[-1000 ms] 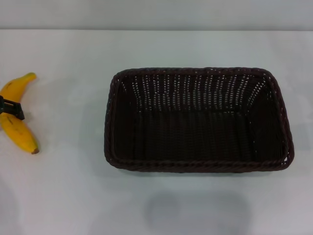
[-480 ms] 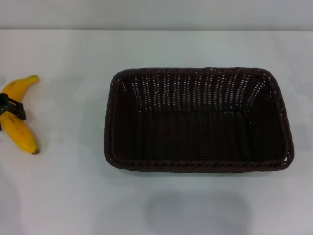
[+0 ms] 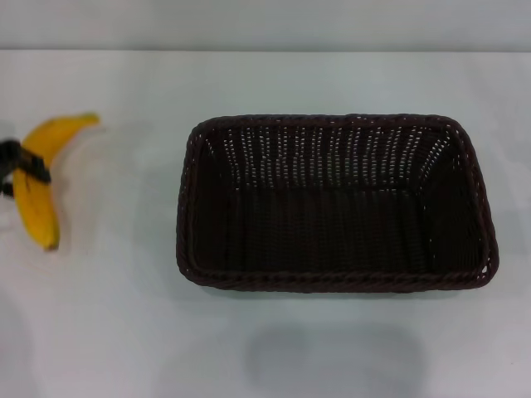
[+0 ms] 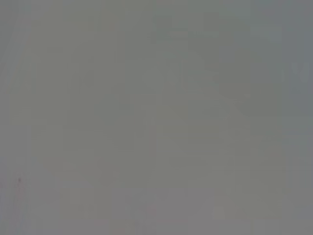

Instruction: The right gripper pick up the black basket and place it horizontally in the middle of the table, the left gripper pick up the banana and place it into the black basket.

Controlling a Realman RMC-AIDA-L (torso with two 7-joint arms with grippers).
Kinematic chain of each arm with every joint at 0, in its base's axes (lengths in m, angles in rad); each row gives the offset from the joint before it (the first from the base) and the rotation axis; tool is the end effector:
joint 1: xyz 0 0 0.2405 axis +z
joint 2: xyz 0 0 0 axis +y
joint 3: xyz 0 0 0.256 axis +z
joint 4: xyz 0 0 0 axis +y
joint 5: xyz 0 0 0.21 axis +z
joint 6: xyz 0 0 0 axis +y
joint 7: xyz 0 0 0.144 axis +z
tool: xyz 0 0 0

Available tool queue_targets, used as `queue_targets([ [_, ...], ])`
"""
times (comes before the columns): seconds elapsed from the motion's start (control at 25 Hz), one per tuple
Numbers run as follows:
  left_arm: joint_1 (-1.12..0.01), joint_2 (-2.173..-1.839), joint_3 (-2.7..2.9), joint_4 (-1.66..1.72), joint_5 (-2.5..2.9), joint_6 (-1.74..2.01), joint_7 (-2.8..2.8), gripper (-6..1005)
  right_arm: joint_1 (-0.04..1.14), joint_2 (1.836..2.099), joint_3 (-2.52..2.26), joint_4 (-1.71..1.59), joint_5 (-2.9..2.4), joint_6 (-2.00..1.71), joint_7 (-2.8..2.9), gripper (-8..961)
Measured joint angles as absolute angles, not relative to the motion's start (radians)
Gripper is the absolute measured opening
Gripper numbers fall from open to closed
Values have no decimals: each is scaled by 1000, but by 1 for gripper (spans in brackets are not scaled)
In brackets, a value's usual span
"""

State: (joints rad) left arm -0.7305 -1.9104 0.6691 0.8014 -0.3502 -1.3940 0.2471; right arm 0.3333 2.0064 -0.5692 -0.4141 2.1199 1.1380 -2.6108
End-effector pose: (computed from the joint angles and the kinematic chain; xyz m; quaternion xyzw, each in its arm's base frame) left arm -0.3122 0.3946 0.0969 -0.6339 -0.7205 0.0265 0.2799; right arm 0.3805 0.3288 0.1159 -0.6851 0.1748 0.2545 0.6598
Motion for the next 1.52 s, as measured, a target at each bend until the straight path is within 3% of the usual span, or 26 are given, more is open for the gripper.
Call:
queue_targets([
  [0.44,-695,-1874,650,1009,-981,-1725,590,515,331,2006,-571,-415,2120,1145,-2600,852],
  [1.04,-874,-1993,860,871,-1027,-1792,734,520,323,2008,-580,-402,2112,1169,-2598,852],
  [1.2,-879,-2006,864,876,-1025,-1759,785,521,306,2007,-577,-402,2111,1201,-2599,852],
  [1.52,-712,-2008,813,962,-1184,-1530,1050,806,277,2004,-565,-400,2118,1257,-2581,852],
])
